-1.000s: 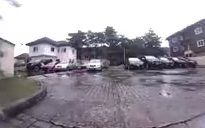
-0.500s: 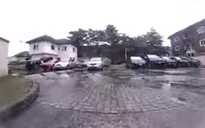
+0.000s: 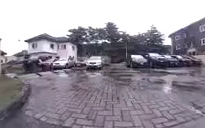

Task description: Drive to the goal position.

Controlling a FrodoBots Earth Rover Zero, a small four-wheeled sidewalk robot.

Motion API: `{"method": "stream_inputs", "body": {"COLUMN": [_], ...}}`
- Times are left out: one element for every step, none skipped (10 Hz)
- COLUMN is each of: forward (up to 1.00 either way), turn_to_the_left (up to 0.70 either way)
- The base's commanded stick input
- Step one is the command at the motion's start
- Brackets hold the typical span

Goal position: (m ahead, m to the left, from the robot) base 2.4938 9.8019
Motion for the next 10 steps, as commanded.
{"method": "stream_inputs", "body": {"forward": [0.85, 0.85, 0.85, 0.85, 0.85, 0.85, 0.85, 0.85, 0.85, 0.85], "turn_to_the_left": [0.0, 0.0, 0.0, 0.0, 0.0, 0.0, 0.0, 0.0, 0.0, 0.0]}}
